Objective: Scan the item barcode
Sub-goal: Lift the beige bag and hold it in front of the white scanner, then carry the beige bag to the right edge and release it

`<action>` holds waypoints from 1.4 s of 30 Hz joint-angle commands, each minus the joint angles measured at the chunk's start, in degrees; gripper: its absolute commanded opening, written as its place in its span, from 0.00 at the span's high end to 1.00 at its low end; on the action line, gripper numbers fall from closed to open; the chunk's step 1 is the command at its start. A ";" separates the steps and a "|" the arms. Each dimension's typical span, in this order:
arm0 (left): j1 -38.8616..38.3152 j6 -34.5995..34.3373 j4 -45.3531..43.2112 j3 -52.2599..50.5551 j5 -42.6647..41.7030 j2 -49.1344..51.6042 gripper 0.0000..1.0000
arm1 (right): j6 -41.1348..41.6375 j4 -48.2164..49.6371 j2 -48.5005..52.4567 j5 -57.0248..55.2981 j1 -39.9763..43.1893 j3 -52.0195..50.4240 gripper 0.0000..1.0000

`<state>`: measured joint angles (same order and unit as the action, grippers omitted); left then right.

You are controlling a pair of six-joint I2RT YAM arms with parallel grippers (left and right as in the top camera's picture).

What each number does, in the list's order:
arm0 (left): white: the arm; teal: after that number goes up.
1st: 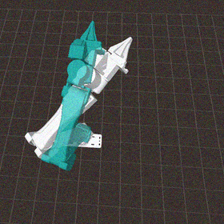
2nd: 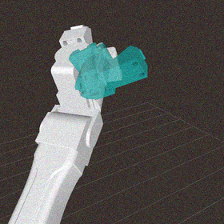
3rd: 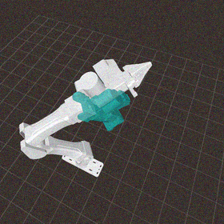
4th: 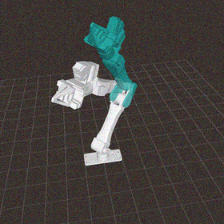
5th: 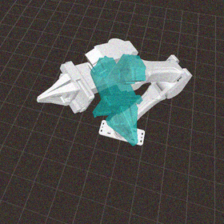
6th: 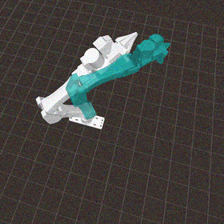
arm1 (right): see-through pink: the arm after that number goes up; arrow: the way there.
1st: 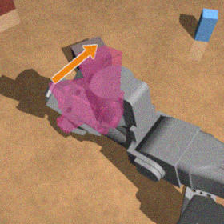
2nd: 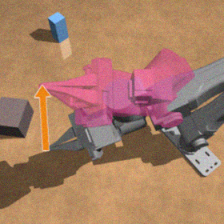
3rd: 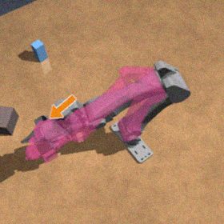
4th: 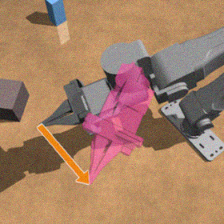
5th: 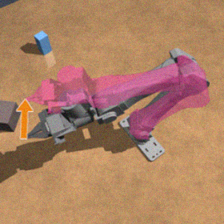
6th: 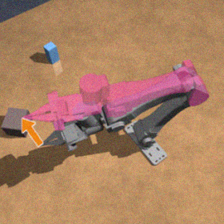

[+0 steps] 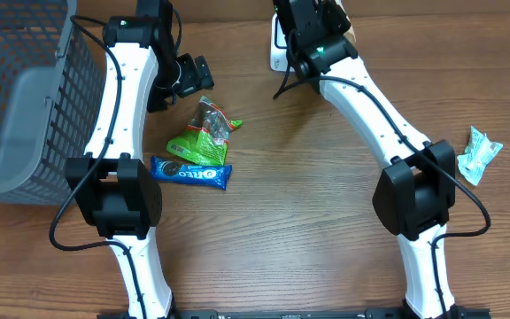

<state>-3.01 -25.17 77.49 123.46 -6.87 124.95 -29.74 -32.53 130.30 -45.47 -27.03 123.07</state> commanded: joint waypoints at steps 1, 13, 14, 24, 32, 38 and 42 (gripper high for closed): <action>-0.44 0.31 -0.20 0.39 -0.22 0.37 0.00 | -8.87 2.91 1.53 -1.38 -1.18 1.03 0.96; -0.44 0.31 -0.20 0.39 -0.22 0.37 0.00 | -21.57 11.87 4.33 -1.05 -2.12 1.03 0.96; -0.44 0.31 -0.20 0.39 -0.22 0.37 0.00 | -21.75 11.89 4.72 -1.01 -2.12 1.03 0.96; -0.44 0.31 -0.20 0.39 -0.22 0.37 0.00 | -21.31 11.43 7.10 -3.32 -3.58 -0.48 0.96; -0.44 0.31 -0.20 0.39 -0.22 0.37 0.00 | -21.24 11.45 7.10 -4.22 -3.61 -3.87 0.96; -0.44 0.31 -0.20 0.39 -0.22 0.37 0.00 | -21.11 11.93 7.10 -4.72 -3.61 -3.87 0.96; -0.44 0.31 -0.20 0.39 -0.22 0.37 0.00 | -21.09 12.87 7.10 -6.67 -3.61 -3.87 0.96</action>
<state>-3.01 -25.15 77.49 123.46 -6.87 124.95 -51.05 -20.93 137.47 -49.28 -30.57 119.22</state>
